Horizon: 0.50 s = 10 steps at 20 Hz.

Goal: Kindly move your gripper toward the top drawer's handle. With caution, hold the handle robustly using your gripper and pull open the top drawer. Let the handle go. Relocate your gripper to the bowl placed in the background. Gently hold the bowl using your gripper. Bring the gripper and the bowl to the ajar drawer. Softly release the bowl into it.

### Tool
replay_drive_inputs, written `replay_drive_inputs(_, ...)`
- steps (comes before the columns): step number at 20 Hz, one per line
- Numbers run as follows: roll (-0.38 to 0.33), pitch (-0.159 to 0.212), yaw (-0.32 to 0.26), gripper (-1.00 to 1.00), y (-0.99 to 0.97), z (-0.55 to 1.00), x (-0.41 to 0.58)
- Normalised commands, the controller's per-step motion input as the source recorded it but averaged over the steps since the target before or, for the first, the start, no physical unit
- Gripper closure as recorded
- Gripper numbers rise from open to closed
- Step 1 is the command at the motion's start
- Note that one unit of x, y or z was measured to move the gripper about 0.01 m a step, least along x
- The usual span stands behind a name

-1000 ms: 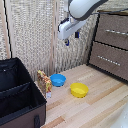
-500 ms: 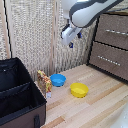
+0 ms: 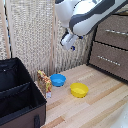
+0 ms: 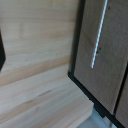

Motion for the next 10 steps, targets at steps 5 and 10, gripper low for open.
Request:
replay_drive_inputs(5,-0.360,0.006,-0.014,-1.00,0.04,0.25,0.075)
replay_drive_inputs(10,-0.368,0.002,-0.018,-1.00,0.02,0.21,0.094)
